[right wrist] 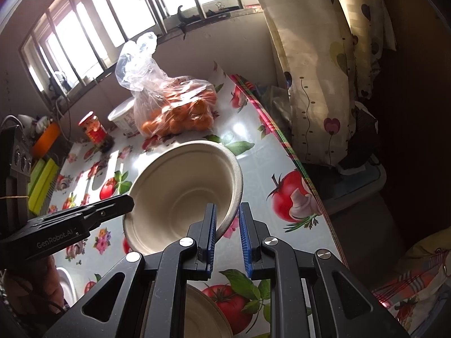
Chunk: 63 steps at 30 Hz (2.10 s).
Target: Organize plates and bowls
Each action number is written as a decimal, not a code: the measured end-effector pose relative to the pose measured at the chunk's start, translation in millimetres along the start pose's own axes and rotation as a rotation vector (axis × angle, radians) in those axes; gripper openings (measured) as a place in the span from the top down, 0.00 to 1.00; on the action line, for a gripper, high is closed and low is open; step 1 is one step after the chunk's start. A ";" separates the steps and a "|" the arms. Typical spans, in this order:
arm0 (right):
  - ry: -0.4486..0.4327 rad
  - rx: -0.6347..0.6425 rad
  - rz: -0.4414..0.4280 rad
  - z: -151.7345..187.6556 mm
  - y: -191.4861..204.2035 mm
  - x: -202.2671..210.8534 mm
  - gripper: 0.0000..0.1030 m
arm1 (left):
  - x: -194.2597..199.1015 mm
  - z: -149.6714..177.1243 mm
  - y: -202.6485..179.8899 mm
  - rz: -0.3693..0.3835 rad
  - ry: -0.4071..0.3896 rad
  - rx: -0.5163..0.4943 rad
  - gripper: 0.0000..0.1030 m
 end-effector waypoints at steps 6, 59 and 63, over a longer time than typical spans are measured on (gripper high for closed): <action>-0.022 -0.007 -0.003 13.2 4.4 20.2 0.84 | 15.1 10.7 -5.0 0.008 -0.010 -0.005 0.88; -0.078 -0.116 -0.027 122.9 12.7 94.3 0.84 | 71.4 113.1 -23.7 0.064 -0.012 -0.078 0.88; -0.068 -0.126 -0.030 126.4 10.7 90.3 0.84 | 69.8 114.7 -23.9 0.057 -0.010 -0.079 0.88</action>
Point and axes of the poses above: each gripper's, at about its wrist camera, not at the fingertips, and x roughly against the way its jaws point, y to its left, z to its underside, the point moved 3 cm from there along -x, roughly the way its jaws point, and after that the axes turned 4 degrees about -x, right-handed, at the moved point
